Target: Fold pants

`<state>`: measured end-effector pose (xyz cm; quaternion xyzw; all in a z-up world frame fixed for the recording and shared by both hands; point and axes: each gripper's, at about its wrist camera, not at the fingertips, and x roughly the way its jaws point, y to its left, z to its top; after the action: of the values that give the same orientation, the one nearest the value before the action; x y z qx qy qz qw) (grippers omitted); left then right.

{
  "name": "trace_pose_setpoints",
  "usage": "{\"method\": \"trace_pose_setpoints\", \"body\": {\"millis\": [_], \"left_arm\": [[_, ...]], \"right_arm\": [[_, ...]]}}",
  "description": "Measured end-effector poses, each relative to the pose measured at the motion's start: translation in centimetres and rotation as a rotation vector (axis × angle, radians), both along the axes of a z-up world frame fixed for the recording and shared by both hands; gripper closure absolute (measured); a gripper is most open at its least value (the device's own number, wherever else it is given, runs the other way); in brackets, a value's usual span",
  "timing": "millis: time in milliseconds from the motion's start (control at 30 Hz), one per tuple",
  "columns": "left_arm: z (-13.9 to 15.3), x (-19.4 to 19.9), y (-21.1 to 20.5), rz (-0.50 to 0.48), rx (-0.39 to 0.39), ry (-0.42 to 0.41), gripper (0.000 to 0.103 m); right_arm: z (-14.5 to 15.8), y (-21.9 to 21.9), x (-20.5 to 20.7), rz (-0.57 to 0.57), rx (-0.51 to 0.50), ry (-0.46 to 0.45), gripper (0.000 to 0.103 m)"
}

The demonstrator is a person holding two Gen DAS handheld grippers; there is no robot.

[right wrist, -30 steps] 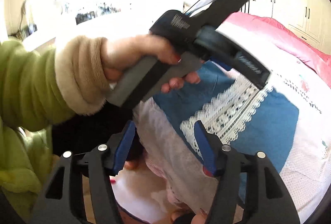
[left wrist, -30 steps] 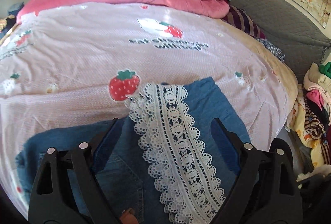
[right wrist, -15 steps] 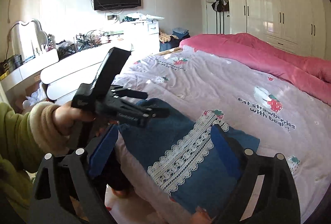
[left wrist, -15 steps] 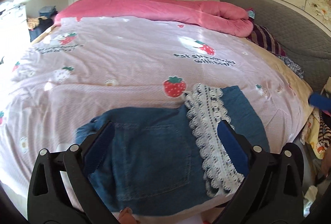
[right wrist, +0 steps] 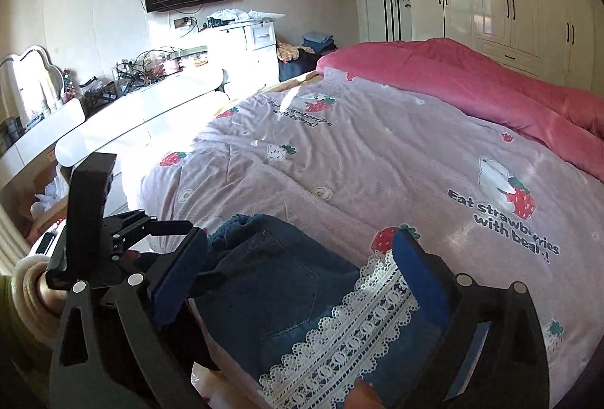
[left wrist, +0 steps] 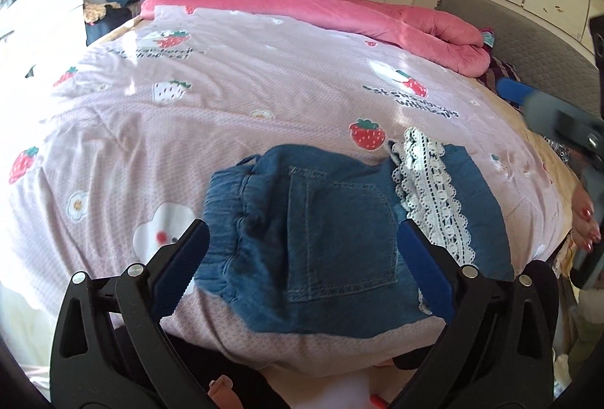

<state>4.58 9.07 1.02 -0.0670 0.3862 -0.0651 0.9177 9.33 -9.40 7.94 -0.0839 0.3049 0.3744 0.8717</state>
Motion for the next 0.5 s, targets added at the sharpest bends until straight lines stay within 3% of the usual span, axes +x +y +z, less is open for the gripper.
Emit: {"method": "trace_pose_setpoints", "body": {"millis": [500], "left_arm": [[-3.7,-1.8,2.2,0.068,-0.186,0.093,0.010]], "right_arm": [[-6.1,9.9,6.8,0.164,-0.231,0.168,0.005]]}}
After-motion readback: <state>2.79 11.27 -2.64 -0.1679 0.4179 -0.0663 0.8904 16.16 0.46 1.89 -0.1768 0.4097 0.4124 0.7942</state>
